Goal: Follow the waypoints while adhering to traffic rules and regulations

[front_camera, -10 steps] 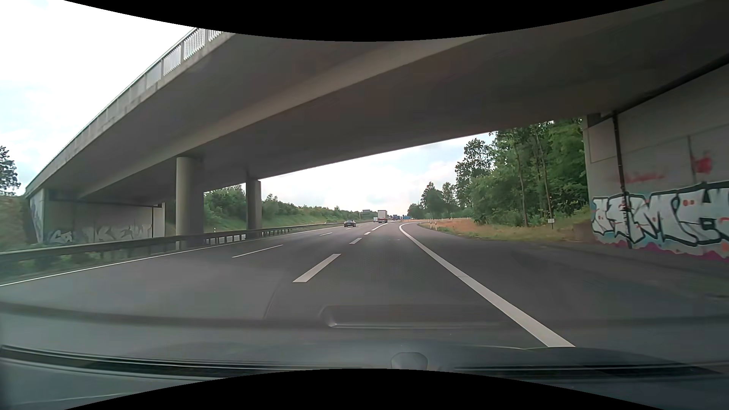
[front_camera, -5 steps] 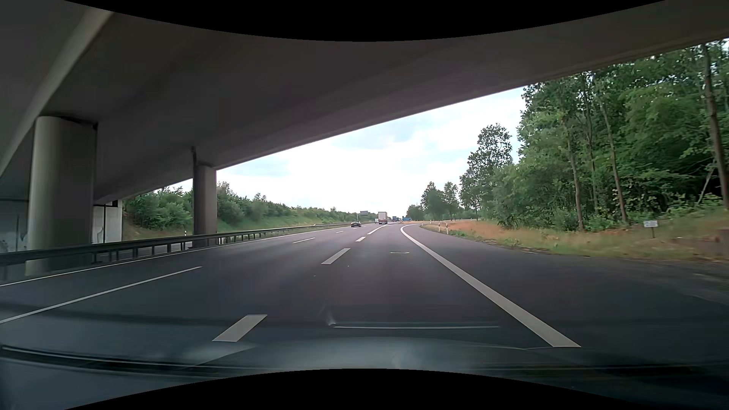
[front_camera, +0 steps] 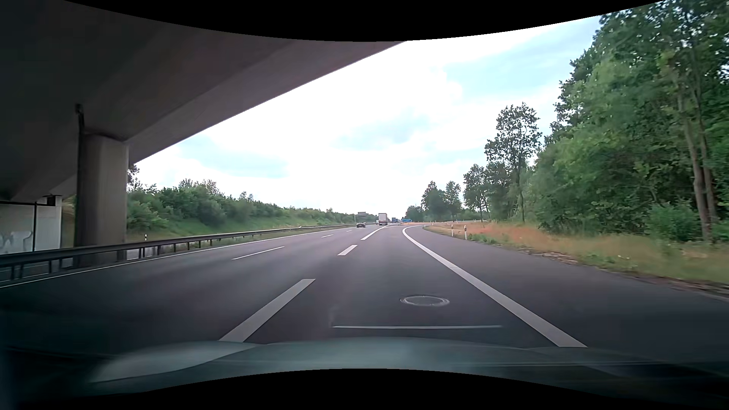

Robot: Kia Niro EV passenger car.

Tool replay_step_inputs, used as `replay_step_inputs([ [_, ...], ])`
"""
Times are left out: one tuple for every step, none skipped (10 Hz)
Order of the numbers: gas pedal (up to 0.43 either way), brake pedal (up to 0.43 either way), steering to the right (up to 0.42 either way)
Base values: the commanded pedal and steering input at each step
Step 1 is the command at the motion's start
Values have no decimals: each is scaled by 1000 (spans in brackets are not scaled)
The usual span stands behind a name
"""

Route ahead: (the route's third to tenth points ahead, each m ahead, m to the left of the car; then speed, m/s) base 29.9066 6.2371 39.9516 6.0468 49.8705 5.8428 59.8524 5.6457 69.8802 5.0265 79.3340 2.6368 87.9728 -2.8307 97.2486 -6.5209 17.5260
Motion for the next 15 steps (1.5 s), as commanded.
replay_step_inputs([
  [150, 0, 0],
  [150, 0, 0],
  [150, 0, 0],
  [157, 0, 0],
  [157, 0, 0],
  [157, 0, 0],
  [157, 0, 0],
  [157, 0, 0],
  [157, 0, 0],
  [157, 0, 0],
  [157, 0, 0],
  [157, 0, 0],
  [157, 0, 0],
  [157, 0, 0],
  [138, 0, 3],
])
